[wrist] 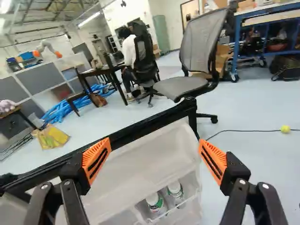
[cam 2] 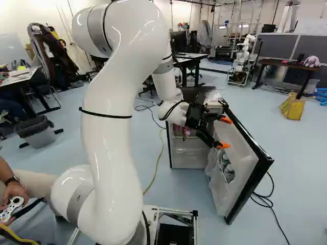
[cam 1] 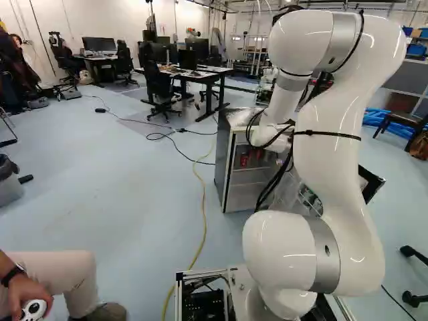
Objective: Grab a drink from the fridge
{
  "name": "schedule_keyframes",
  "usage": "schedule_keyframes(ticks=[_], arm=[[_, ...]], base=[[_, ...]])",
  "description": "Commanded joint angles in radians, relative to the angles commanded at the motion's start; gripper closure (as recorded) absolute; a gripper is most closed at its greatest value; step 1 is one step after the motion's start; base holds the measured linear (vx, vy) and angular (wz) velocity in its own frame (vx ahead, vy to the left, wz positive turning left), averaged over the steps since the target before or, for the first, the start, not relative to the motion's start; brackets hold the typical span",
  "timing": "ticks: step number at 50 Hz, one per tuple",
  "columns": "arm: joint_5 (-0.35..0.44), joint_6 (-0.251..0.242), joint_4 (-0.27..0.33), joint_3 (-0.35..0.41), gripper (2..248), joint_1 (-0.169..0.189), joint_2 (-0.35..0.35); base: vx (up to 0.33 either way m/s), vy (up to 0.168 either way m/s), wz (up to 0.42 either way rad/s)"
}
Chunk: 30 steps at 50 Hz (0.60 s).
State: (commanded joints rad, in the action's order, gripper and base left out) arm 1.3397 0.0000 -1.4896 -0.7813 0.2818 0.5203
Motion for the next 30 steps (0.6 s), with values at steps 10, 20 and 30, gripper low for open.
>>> schedule_keyframes(ticks=[10,20,30], arm=[[0.000,0.000,0.105,0.064,3,-0.016,-0.039],[0.000,0.000,0.210,0.125,3,-0.025,-0.078],[0.000,0.000,0.315,0.188,3,-0.031,-0.120]], base=[[0.000,0.000,0.000],[0.000,0.000,0.000],[0.000,0.000,0.000]])
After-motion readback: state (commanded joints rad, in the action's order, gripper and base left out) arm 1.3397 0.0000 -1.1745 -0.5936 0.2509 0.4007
